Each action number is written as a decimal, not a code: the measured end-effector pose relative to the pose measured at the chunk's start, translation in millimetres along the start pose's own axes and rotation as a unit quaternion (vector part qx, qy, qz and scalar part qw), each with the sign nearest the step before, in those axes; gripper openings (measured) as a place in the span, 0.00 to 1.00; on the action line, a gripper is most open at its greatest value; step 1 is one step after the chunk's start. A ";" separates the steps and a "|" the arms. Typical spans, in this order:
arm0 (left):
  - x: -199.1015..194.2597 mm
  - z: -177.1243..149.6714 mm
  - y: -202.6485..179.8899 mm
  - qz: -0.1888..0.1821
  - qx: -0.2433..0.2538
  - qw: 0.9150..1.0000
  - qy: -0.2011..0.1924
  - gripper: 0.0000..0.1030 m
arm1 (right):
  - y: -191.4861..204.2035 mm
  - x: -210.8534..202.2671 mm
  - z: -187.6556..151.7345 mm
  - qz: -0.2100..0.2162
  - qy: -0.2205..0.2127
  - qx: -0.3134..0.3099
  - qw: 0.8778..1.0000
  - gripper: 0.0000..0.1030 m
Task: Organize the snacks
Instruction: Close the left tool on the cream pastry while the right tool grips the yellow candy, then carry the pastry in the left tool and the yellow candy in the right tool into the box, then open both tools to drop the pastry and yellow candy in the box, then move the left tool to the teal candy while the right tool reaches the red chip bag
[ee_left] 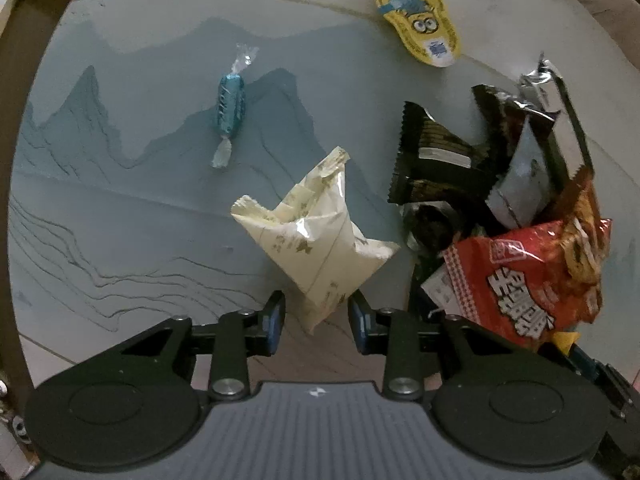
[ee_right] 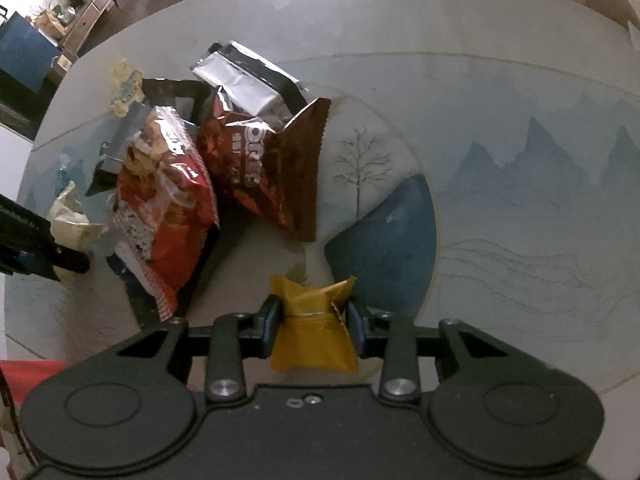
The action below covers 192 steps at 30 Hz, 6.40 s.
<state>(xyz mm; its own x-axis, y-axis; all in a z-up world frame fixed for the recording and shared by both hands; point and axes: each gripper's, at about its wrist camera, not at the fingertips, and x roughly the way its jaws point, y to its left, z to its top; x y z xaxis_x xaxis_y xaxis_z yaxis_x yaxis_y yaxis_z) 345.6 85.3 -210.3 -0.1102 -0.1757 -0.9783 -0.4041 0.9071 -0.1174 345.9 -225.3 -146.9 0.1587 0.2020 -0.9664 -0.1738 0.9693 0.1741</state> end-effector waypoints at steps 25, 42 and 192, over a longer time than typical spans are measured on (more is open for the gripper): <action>13.4 33.1 25.2 -0.028 -0.127 0.991 0.021 0.50 | -3.8 -3.0 -3.8 0.031 -0.008 0.011 0.999 0.33; -22.3 -1.9 26.9 -0.045 -0.080 0.994 -0.055 0.37 | 6.2 -51.7 -15.7 0.043 -0.047 -0.002 0.998 0.33; -69.9 63.7 31.4 0.032 0.090 0.985 -0.143 0.82 | 60.6 -14.9 47.0 -0.014 -0.062 0.204 0.977 0.97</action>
<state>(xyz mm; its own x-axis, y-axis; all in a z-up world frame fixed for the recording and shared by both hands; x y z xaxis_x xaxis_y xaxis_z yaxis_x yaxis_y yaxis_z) 398.5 150.4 -156.5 0.1407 -0.0240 -0.9898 -0.2334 0.9707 -0.0567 378.6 -163.0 -113.1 0.2797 0.1659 -0.9456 0.2298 0.9448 0.2337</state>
